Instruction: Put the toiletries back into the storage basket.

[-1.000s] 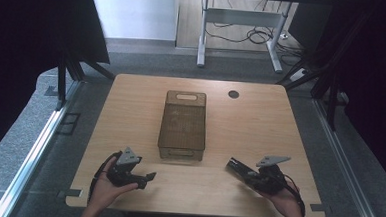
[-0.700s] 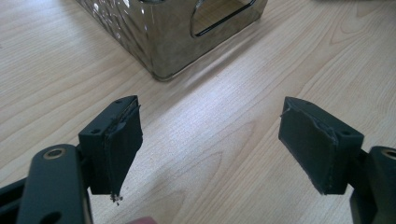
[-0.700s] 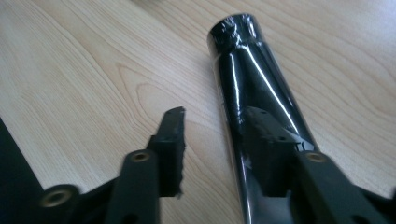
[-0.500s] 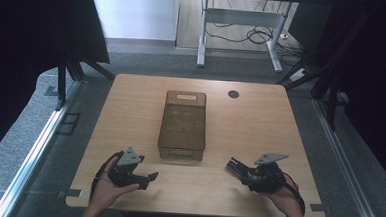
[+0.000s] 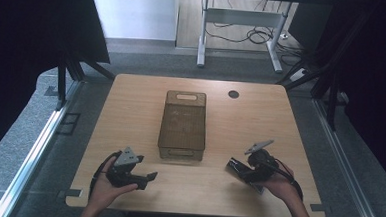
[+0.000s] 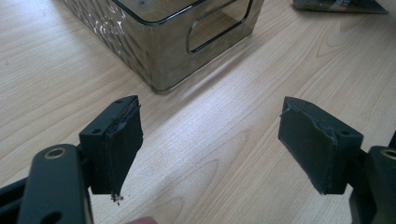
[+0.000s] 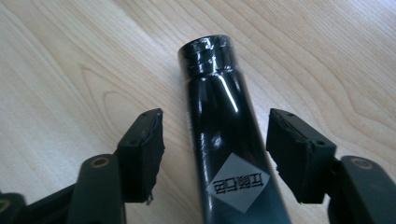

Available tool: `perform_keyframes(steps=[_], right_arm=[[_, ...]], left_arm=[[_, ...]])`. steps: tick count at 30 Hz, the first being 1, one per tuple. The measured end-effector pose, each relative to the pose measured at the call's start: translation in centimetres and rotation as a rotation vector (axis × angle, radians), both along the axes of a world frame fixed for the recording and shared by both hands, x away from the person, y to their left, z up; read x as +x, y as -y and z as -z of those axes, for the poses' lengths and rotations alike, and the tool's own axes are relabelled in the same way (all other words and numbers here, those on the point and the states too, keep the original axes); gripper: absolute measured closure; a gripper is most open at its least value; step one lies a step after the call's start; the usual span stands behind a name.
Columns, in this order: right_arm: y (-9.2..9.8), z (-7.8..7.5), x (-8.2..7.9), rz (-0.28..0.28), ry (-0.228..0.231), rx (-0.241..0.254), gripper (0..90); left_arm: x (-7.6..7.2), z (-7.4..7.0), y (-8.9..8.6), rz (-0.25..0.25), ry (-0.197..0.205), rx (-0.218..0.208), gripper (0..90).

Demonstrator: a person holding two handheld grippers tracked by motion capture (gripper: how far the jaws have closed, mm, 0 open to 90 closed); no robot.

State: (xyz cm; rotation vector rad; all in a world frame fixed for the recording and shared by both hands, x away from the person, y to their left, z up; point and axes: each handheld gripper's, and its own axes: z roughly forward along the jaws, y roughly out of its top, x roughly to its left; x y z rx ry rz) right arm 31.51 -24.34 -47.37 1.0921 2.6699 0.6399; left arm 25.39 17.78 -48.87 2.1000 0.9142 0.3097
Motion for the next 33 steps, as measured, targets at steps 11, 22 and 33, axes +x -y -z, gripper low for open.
perform_keyframes(steps=[11, 22, 33], right_arm=[[-0.7, 1.4, 1.4, -0.033, -0.058, -0.073, 33.6], [-1.0, 2.6, 1.6, -0.051, -0.091, -0.145, 35.0], [-1.0, 3.0, 2.6, -0.027, -0.152, -0.155, 42.3]], left_arm=[[-0.1, 0.0, 0.2, 0.003, -0.001, -0.002, 22.0], [0.0, 0.2, 0.4, 0.004, -0.006, 0.002, 22.0], [0.0, 0.2, 0.3, 0.001, -0.007, 0.002, 22.0]])
